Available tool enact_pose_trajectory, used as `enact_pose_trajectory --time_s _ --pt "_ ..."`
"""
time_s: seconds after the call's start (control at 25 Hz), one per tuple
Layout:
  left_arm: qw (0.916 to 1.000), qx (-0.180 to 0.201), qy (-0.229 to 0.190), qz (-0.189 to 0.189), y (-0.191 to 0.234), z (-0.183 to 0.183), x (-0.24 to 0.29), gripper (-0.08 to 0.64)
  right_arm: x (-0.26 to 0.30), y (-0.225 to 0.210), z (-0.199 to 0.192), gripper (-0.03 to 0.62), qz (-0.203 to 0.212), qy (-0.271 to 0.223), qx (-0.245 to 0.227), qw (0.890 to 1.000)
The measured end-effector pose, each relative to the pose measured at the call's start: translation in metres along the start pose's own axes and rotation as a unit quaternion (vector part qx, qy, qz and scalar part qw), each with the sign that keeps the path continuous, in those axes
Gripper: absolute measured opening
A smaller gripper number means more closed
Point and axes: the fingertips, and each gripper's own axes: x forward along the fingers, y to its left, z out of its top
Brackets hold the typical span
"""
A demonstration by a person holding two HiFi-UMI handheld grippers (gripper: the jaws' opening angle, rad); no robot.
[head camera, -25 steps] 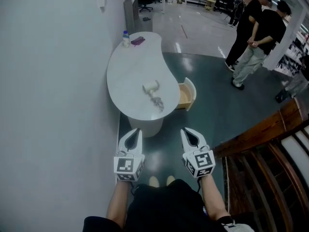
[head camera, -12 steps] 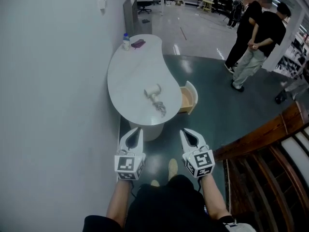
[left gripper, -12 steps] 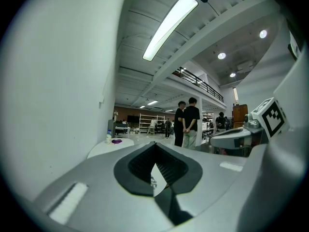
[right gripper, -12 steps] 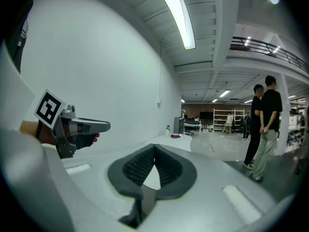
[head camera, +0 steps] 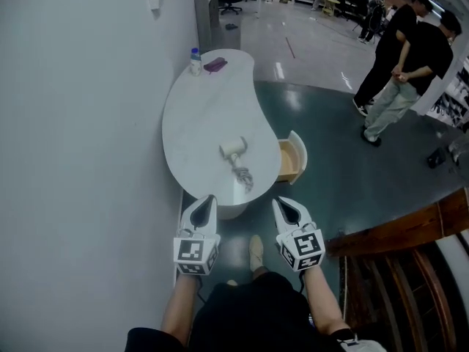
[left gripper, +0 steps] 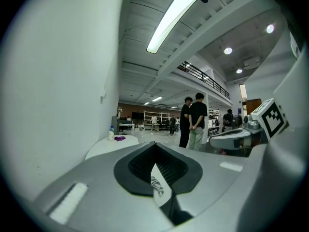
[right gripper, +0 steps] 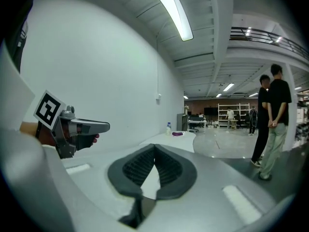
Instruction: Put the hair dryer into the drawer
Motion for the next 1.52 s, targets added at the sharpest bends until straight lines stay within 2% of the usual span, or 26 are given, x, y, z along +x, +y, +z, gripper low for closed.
enact_pose_trajectory --time_s 0.24,0.6,0.84,1.12,1.52 --pt "0.9998 -0.010 0.008 0.015 0.000 0.005 0.065 0.008 0.047 -0.055 0.004 0.003 0.019 0.006 0.010 1.000" --pt "0.9973 -0.019 0.040 0.058 0.011 -0.012 0.132 0.008 0.111 -0.100 -0.004 0.003 0.073 0.020 0.019 0.997" --pt "0.9948 -0.016 0.046 0.089 0.024 -0.015 0.157 0.008 0.149 -0.110 -0.009 0.003 0.115 0.026 0.019 0.993" --pt "0.9898 -0.028 0.075 0.118 0.042 -0.030 0.168 0.008 0.188 -0.103 -0.019 0.003 0.151 0.050 0.024 0.987" --pt "0.9846 -0.059 0.111 0.121 0.072 -0.080 0.185 0.008 0.237 -0.094 -0.061 0.003 0.167 0.106 0.022 0.980"
